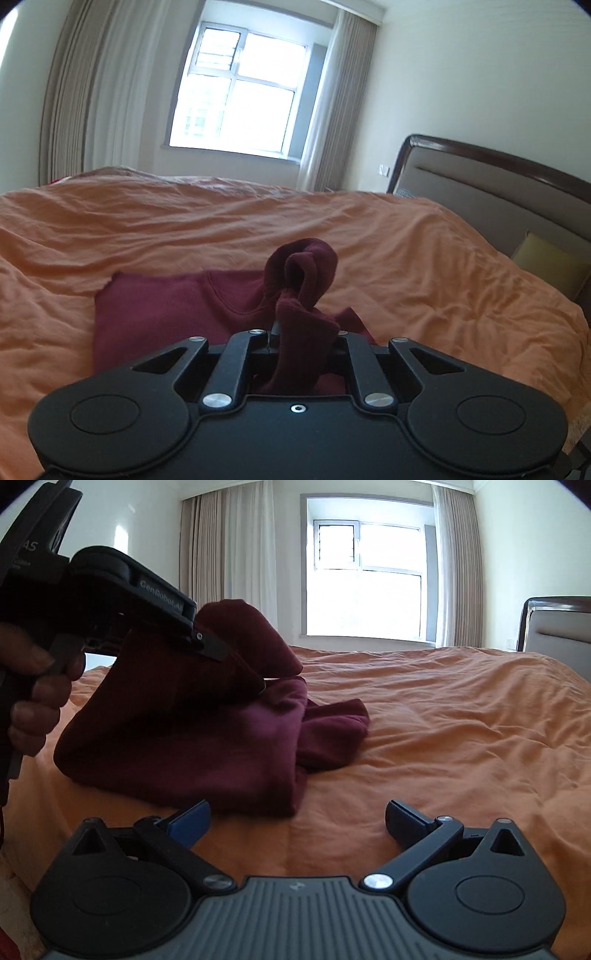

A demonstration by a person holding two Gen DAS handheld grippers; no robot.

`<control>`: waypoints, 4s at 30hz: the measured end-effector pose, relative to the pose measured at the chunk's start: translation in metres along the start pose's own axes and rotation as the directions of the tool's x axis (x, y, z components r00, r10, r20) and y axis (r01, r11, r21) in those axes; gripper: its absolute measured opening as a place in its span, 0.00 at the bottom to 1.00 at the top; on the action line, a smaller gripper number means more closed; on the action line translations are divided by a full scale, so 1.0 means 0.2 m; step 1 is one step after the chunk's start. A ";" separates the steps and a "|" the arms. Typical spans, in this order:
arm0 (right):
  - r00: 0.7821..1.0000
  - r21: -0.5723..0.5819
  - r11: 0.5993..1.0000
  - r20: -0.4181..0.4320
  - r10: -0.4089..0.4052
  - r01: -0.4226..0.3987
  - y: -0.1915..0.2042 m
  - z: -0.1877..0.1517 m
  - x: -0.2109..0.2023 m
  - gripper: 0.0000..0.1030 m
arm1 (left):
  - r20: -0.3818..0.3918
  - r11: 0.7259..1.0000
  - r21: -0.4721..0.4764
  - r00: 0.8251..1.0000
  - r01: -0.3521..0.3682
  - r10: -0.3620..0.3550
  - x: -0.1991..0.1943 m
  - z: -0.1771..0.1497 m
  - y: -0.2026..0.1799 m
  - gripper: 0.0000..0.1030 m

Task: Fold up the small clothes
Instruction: 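Lift the held end over the sweater's middle and open the left gripper, then grasp the sweater's other end with the right gripper, then fold the held end over onto the sweater and open the right gripper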

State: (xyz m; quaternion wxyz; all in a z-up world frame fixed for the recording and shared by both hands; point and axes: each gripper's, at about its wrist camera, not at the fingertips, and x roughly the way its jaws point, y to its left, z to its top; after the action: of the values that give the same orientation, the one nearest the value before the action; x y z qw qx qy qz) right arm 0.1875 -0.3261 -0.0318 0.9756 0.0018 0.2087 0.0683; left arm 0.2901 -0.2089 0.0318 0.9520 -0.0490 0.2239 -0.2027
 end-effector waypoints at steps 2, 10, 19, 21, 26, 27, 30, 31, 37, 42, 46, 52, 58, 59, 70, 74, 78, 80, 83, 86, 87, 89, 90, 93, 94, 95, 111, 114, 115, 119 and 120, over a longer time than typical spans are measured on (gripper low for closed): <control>1.000 -0.018 1.000 -0.003 -0.005 0.005 -0.02 -0.03 -0.02 1.00 | -0.043 1.000 0.016 0.999 0.003 -0.003 0.06 -0.07 -0.03 0.13; 1.000 -0.067 0.997 0.019 -0.022 0.023 0.00 -0.10 -0.06 1.00 | -0.142 0.996 -0.083 0.989 0.036 -0.048 0.13 -0.13 0.06 0.20; 0.999 -0.082 0.996 0.010 -0.036 0.037 0.02 -0.11 -0.07 1.00 | -0.144 0.975 -0.175 0.976 0.137 -0.163 0.08 -0.11 0.08 0.61; 0.999 -0.085 0.995 0.007 -0.042 0.042 0.02 -0.11 -0.08 1.00 | -0.136 0.975 -0.178 0.978 0.133 -0.158 0.06 -0.11 0.08 0.71; 0.999 -0.081 0.995 0.003 -0.051 0.051 0.03 -0.11 -0.09 1.00 | -0.098 0.975 -0.194 0.986 0.111 -0.132 -0.04 -0.09 0.11 0.89; 0.999 -0.080 0.995 0.003 -0.054 0.054 0.03 -0.11 -0.10 1.00 | -0.089 0.977 -0.194 0.990 0.093 -0.112 -0.06 -0.09 0.12 0.90; 0.998 -0.057 0.997 0.025 -0.057 0.059 0.02 -0.09 -0.12 1.00 | -0.065 0.982 -0.190 0.998 -0.003 -0.009 -0.14 -0.08 0.18 0.97; 0.998 -0.047 0.997 0.035 -0.054 0.056 0.02 -0.08 -0.13 1.00 | -0.057 0.981 -0.190 0.998 -0.037 0.026 -0.16 -0.08 0.20 0.98; 0.993 -0.011 1.000 0.119 0.003 -0.001 -0.01 0.01 -0.16 1.00 | -0.072 0.951 -0.220 0.976 -0.217 0.206 -0.24 -0.14 0.38 0.99; 0.983 -0.011 0.997 0.162 0.083 -0.083 -0.04 0.17 -0.08 0.96 | -0.113 0.920 -0.275 0.960 -0.279 0.257 -0.27 -0.23 0.50 0.99; 0.979 0.005 0.992 0.159 0.125 -0.128 -0.08 0.30 0.04 0.79 | -0.142 0.909 -0.310 0.959 -0.279 0.246 -0.26 -0.28 0.54 0.99; 0.990 0.000 0.992 0.058 0.130 -0.130 -0.10 0.43 0.23 0.61 | -0.149 0.912 -0.297 0.957 -0.282 0.247 -0.26 -0.28 0.52 0.99; 0.986 -0.076 0.984 -0.017 0.163 -0.164 -0.04 0.42 0.33 0.56 | -0.151 0.914 -0.291 0.957 -0.283 0.248 -0.25 -0.28 0.52 0.99; 0.986 -0.090 0.982 -0.020 0.163 -0.164 -0.03 0.42 0.34 0.50 | -0.151 0.914 -0.290 0.957 -0.284 0.249 -0.25 -0.28 0.52 0.99; 0.996 -0.285 0.958 0.069 0.062 -0.040 0.04 0.23 0.16 0.05 | -0.158 0.920 -0.286 0.960 -0.268 0.231 -0.26 -0.28 0.53 0.99; 0.997 -0.251 0.967 0.049 0.064 -0.050 0.01 0.18 0.12 0.08 | -0.160 0.923 -0.273 0.959 -0.272 0.235 -0.25 -0.28 0.52 0.99; 0.992 -0.096 0.989 0.046 0.113 -0.109 -0.05 0.18 0.03 0.47 | -0.159 0.923 -0.273 0.959 -0.270 0.233 -0.25 -0.28 0.52 0.99; 0.979 0.030 0.979 0.015 0.203 -0.203 -0.09 0.18 0.01 0.57 | -0.159 0.923 -0.278 0.960 -0.267 0.230 -0.25 -0.28 0.52 0.99; 0.952 0.241 0.924 -0.008 0.307 -0.296 -0.16 0.16 0.05 0.66 | -0.158 0.920 -0.287 0.961 -0.267 0.229 -0.26 -0.29 0.53 0.99; 0.920 0.470 0.811 0.007 0.391 -0.348 -0.28 0.14 0.14 0.75 | -0.160 0.919 -0.289 0.960 -0.268 0.230 -0.26 -0.29 0.53 0.99; 0.911 0.523 0.771 0.026 0.412 -0.364 -0.31 0.14 0.16 0.75 | -0.161 0.919 -0.288 0.960 -0.268 0.230 -0.26 -0.29 0.53 0.99; 0.909 0.570 0.735 0.054 0.412 -0.367 -0.36 0.14 0.16 0.75 | -0.162 0.919 -0.288 0.959 -0.270 0.231 -0.27 -0.29 0.53 0.99; 0.914 0.576 0.734 0.059 0.401 -0.359 -0.37 0.14 0.15 0.76 | -0.161 0.918 -0.291 0.960 -0.269 0.230 -0.27 -0.29 0.53 0.99; 0.928 0.554 0.757 0.087 0.363 -0.348 -0.40 0.15 0.06 0.83 | -0.161 0.918 -0.294 0.961 -0.265 0.226 -0.27 -0.29 0.54 0.99; 0.928 0.543 0.763 0.090 0.361 -0.350 -0.40 0.15 0.03 0.84 | -0.161 0.919 -0.292 0.961 -0.265 0.226 -0.27 -0.29 0.54 0.99; 0.923 0.535 0.763 0.092 0.375 -0.363 -0.39 0.15 0.01 0.84 | -0.160 0.919 -0.290 0.961 -0.265 0.226 -0.27 -0.30 0.54 0.99; 0.907 0.743 0.565 0.134 0.398 -0.358 -0.31 0.18 0.38 0.88 | -0.160 0.917 -0.291 0.959 -0.273 0.235 -0.28 -0.31 0.53 0.99; 0.926 0.759 0.560 0.148 0.348 -0.332 -0.28 0.20 0.44 0.88 | -0.160 0.915 -0.287 0.956 -0.283 0.245 -0.28 -0.31 0.52 0.99; 0.932 0.759 0.567 0.147 0.331 -0.321 -0.27 0.21 0.46 0.79 | -0.159 0.914 -0.290 0.956 -0.283 0.246 -0.27 -0.31 0.52 0.99; 0.966 0.720 0.657 0.076 0.245 -0.223 -0.22 0.26 0.50 0.21 | -0.143 0.910 -0.319 0.963 -0.264 0.230 -0.27 -0.30 0.54 0.99; 0.967 0.711 0.666 0.076 0.243 -0.223 -0.22 0.26 0.51 0.20 | -0.137 0.909 -0.332 0.966 -0.251 0.217 -0.27 -0.31 0.54 0.99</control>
State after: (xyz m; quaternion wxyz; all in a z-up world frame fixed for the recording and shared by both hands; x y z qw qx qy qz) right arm 0.3066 -0.3543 -0.0261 0.8783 0.4059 0.2294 0.1061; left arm 0.2580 -0.0876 -0.0209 0.9339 -0.1786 0.3064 -0.0464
